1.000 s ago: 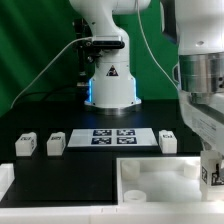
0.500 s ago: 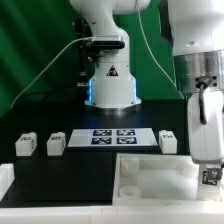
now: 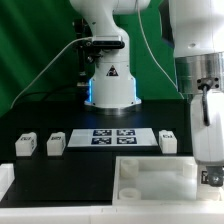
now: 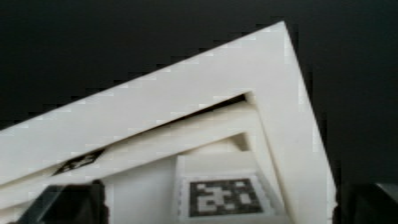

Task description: Assemble one leg

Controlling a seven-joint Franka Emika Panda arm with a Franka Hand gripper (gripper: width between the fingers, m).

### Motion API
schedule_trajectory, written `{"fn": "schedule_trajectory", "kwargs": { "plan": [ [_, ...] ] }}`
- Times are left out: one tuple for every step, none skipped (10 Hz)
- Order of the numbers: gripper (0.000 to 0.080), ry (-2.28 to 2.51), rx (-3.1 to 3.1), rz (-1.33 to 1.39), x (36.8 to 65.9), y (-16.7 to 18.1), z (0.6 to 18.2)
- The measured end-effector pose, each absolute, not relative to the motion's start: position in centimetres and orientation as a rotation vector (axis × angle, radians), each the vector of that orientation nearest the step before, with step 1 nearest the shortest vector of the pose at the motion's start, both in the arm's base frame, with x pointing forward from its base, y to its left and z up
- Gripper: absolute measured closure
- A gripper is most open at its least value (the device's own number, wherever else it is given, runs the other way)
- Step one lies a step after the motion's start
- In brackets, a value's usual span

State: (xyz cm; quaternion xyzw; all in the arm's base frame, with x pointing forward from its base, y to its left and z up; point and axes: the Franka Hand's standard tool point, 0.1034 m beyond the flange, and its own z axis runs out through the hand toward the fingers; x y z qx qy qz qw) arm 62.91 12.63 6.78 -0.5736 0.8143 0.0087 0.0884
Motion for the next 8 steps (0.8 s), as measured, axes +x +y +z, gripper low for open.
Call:
{"fn": "schedule_trajectory", "kwargs": {
  "plan": [
    [0.0151, 2.405, -1.702, 0.022, 62.6, 12.9, 7.4],
    [0.0151, 2.395, -1.686, 0.019, 62.3, 13.2, 8.1],
    [0.0151, 2.381, -1.686, 0.017, 62.0, 13.6, 8.8],
    [0.0151, 2.376, -1.690, 0.017, 62.0, 13.7, 9.0],
    [0.0151, 2.376, -1.695, 0.017, 61.9, 13.7, 8.8],
    [0.0151, 2.375, -1.696, 0.017, 61.9, 13.7, 8.8],
    [0.0151, 2.374, -1.699, 0.017, 61.9, 13.7, 8.8],
    [0.0151, 2.373, -1.701, 0.017, 61.9, 13.7, 8.7]
  ]
}}
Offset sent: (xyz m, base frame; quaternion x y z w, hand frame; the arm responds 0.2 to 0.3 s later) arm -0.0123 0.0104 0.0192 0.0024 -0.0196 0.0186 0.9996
